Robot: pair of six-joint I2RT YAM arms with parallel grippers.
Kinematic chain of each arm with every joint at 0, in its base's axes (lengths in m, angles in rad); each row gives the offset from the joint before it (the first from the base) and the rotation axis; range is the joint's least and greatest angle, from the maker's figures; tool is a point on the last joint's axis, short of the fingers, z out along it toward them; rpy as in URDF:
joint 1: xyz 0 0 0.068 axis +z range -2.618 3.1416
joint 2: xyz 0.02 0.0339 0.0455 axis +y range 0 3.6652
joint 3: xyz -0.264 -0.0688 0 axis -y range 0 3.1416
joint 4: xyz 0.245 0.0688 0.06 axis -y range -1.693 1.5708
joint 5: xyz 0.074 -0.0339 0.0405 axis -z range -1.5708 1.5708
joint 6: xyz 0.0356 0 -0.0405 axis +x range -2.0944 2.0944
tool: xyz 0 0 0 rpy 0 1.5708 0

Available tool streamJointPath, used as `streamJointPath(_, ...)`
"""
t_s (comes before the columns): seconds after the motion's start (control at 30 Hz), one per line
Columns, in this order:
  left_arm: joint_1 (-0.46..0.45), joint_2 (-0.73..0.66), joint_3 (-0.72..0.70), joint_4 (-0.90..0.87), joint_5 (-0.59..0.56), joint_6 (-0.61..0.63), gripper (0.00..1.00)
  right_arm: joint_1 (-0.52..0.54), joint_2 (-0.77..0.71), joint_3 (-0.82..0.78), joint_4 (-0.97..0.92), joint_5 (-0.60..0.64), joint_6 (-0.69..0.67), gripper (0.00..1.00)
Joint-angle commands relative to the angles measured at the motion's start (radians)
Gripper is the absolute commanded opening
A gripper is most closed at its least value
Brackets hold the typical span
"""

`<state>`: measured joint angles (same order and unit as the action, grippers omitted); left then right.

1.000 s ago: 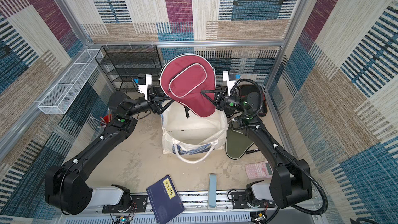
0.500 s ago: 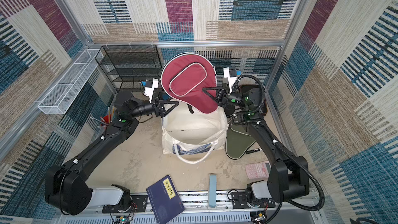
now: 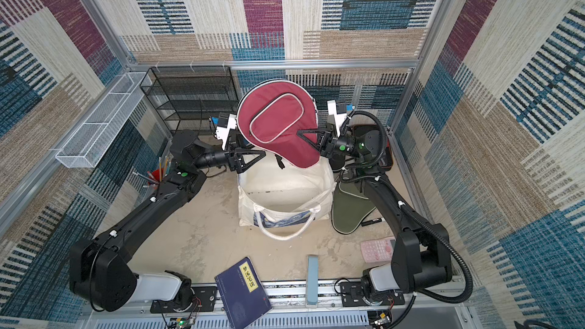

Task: Remove the ping pong set from the canvas bag
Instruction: Pick up the ping pong set from the canvas bag.

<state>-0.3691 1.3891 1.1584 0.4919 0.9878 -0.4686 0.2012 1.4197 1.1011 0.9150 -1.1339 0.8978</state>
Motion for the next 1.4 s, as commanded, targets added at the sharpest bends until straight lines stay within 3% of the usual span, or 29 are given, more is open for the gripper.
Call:
streamJointPath(0.0,-0.001,0.019,0.021,0.066,-0.093,-0.009,0.83,0.003,0.0,-0.019,0.143,0.013,0.08,0.0)
streamJointPath(0.17,0.0,0.093,0.033,0.271,-0.104,-0.167,0.64,0.025,-0.015,-0.053,0.163,0.019,0.081,0.0)
streamJointPath(0.3,0.0,0.143,0.064,0.37,-0.101,-0.259,0.35,0.048,-0.013,-0.073,0.195,0.023,0.093,0.0)
streamJointPath(0.47,0.0,0.148,0.114,0.35,-0.092,-0.268,0.0,0.058,-0.018,-0.092,0.206,0.027,0.089,0.0)
streamJointPath(0.83,0.002,0.052,0.192,0.085,-0.102,-0.137,0.0,0.059,-0.044,-0.131,0.199,0.044,0.058,0.02)
streamJointPath(0.9,0.003,0.039,0.199,0.055,-0.101,-0.121,0.0,0.058,-0.05,-0.132,0.188,0.042,0.045,0.34)
streamJointPath(1.0,0.006,0.017,0.226,-0.034,-0.088,-0.082,0.0,0.058,-0.063,-0.132,0.129,0.039,0.0,0.71)
streamJointPath(1.07,0.008,-0.007,0.251,-0.123,-0.09,-0.031,0.0,0.056,-0.077,-0.129,0.076,0.044,-0.044,0.87)
streamJointPath(1.2,0.014,-0.048,0.316,-0.312,-0.103,0.082,0.0,0.051,-0.09,-0.119,0.022,0.042,-0.091,0.99)
streamJointPath(1.37,0.029,-0.085,0.463,-0.657,-0.169,0.23,0.0,0.035,-0.113,-0.11,-0.073,0.038,-0.156,0.99)
